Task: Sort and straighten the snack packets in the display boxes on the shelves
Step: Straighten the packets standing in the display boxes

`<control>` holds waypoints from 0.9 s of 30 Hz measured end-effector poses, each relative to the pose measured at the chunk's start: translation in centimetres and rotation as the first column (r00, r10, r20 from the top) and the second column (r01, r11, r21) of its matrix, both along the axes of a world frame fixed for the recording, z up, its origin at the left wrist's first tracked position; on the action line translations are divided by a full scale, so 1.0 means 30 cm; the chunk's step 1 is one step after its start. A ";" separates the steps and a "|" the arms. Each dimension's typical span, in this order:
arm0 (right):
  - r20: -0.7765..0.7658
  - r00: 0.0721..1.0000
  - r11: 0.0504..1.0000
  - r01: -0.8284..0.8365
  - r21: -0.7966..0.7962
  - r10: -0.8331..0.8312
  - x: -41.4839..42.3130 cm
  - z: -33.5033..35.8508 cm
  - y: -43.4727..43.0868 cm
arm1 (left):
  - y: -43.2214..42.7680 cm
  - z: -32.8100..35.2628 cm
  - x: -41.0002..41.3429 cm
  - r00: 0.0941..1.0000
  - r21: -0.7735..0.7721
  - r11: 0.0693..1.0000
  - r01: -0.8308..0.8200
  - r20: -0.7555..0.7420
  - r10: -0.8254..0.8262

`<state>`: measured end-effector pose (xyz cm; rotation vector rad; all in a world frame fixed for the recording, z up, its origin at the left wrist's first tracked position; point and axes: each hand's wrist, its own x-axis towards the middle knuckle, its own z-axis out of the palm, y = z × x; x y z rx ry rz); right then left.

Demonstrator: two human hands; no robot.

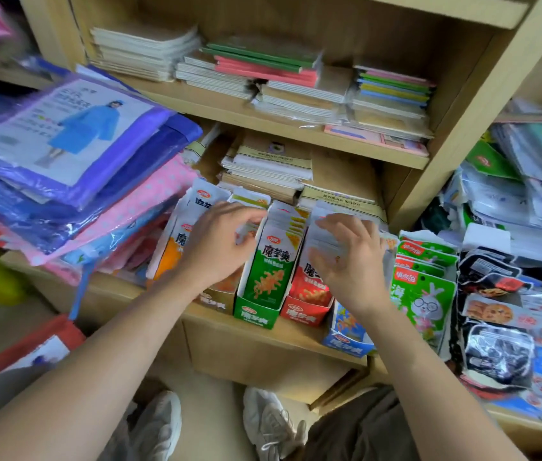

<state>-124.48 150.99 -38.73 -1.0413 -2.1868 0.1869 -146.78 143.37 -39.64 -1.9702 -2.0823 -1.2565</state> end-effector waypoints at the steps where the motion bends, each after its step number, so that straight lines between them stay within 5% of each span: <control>1: 0.050 0.998 1.000 -0.024 0.015 0.023 -0.031 0.009 0.012 | 0.002 0.000 -0.050 0.991 0.001 0.999 -0.033 -0.129 0.033; 6: 0.342 0.940 0.998 -0.035 0.055 0.014 -0.169 0.017 0.068 | 0.012 -0.010 -0.179 0.920 -0.212 0.969 -0.129 -0.391 0.037; 10: 0.332 0.942 0.994 0.004 0.114 -0.042 -0.203 -0.002 0.086 | 0.041 -0.012 -0.175 0.863 -0.214 0.960 -0.179 -0.502 0.049; 19: 0.241 0.968 0.990 0.037 0.136 -0.069 -0.223 -0.016 0.096 | 0.114 0.007 -0.176 0.883 -0.126 0.971 -0.205 -0.451 0.128; 24: 0.244 0.968 0.992 0.032 0.121 -0.061 -0.221 -0.018 0.094 | 0.135 0.013 -0.176 0.883 0.093 0.962 -0.257 -0.382 0.273; 27: 0.241 0.969 0.995 0.027 0.096 -0.050 -0.221 -0.016 0.092 | 0.136 -0.026 -0.169 0.871 0.098 0.964 -0.246 -0.415 0.264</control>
